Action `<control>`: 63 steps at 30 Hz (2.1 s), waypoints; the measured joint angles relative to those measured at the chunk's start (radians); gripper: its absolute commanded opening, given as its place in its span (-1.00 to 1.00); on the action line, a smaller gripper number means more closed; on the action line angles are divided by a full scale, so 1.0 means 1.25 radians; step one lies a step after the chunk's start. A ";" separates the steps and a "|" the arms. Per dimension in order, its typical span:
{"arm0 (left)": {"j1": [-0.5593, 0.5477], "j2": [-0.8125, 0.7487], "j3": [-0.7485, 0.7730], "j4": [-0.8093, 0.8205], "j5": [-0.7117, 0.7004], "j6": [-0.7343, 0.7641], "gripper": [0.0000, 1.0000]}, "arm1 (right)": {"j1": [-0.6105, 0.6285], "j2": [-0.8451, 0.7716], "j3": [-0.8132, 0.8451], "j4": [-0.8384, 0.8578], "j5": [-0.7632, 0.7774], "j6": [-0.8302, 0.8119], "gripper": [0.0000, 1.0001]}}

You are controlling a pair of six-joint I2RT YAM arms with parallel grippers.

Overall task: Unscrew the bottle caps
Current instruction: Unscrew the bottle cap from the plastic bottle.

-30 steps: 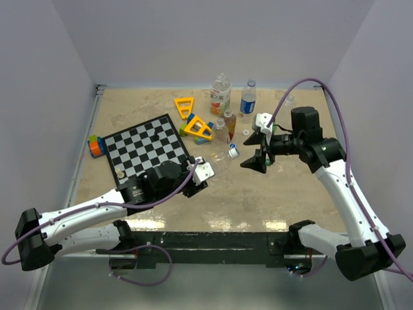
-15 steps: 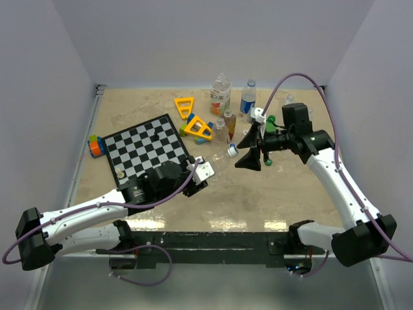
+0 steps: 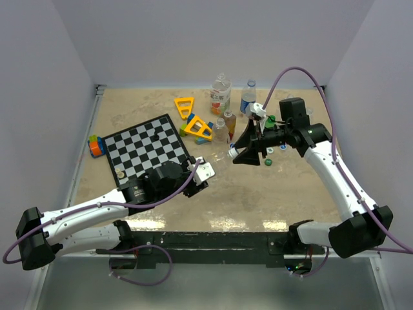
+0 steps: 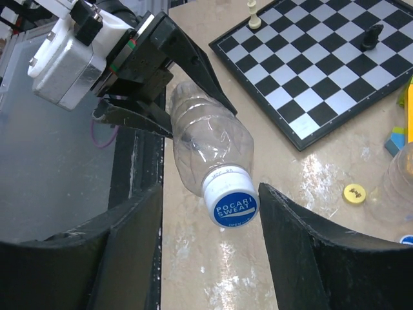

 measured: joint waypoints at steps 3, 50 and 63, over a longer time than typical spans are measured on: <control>0.000 0.000 0.000 0.000 0.004 0.000 -1.00 | 0.000 0.000 0.003 0.001 -0.012 -0.001 0.16; 0.000 -0.057 -0.042 0.023 0.143 0.039 -1.00 | 0.157 -0.141 0.049 -0.247 0.237 -0.765 -1.00; 0.005 -0.051 -0.042 0.012 0.143 0.038 -1.00 | 0.158 -0.181 -0.023 -0.145 0.242 -0.667 -0.51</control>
